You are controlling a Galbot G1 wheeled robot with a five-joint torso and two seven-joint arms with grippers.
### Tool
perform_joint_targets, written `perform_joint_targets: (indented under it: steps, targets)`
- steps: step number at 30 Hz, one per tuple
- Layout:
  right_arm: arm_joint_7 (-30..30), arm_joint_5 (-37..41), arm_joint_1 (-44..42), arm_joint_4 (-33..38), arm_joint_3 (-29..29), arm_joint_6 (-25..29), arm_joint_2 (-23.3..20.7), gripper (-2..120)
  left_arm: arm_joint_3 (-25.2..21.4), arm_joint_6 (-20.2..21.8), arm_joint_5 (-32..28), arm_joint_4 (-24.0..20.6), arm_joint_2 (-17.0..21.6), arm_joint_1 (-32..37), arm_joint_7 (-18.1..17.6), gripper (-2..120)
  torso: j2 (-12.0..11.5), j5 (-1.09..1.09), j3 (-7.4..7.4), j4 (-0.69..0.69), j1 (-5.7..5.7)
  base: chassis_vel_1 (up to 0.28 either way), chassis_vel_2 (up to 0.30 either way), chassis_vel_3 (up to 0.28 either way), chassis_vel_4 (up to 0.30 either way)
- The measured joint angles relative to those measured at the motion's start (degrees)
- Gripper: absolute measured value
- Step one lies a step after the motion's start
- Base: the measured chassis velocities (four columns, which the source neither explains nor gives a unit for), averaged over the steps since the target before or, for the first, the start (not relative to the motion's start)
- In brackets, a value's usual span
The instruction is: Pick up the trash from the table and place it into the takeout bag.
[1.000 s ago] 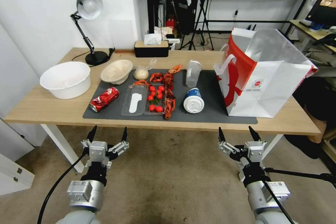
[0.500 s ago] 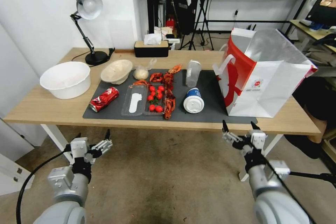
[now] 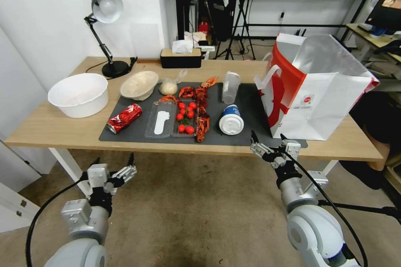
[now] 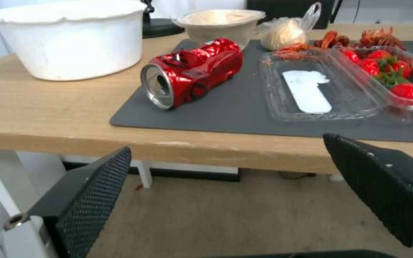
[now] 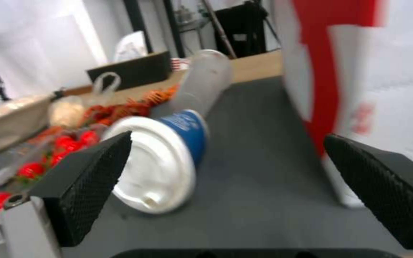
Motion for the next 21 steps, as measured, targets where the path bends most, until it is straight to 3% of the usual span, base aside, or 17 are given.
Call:
perform_joint_targets:
  steps: [9, 21]
  targets:
    - [0.9, 4.8, 8.4, -5.1, -6.4, 0.1, -1.8, 100, -0.7, -0.8, 0.8, -0.3, -0.5, 0.5, 0.1, 100, 0.0, -0.01, 0.00, -0.01, 0.00, 0.000, 0.000, 0.000, 0.000]
    - [6.1, 4.9, 16.8, -12.1, -13.1, -2.5, -0.5, 100, -1.8, -2.8, 1.6, -0.6, -0.9, 1.5, 0.1, 100, 0.0, -0.01, 0.00, -0.02, 0.00, 0.000, 0.000, 0.000, 0.000]
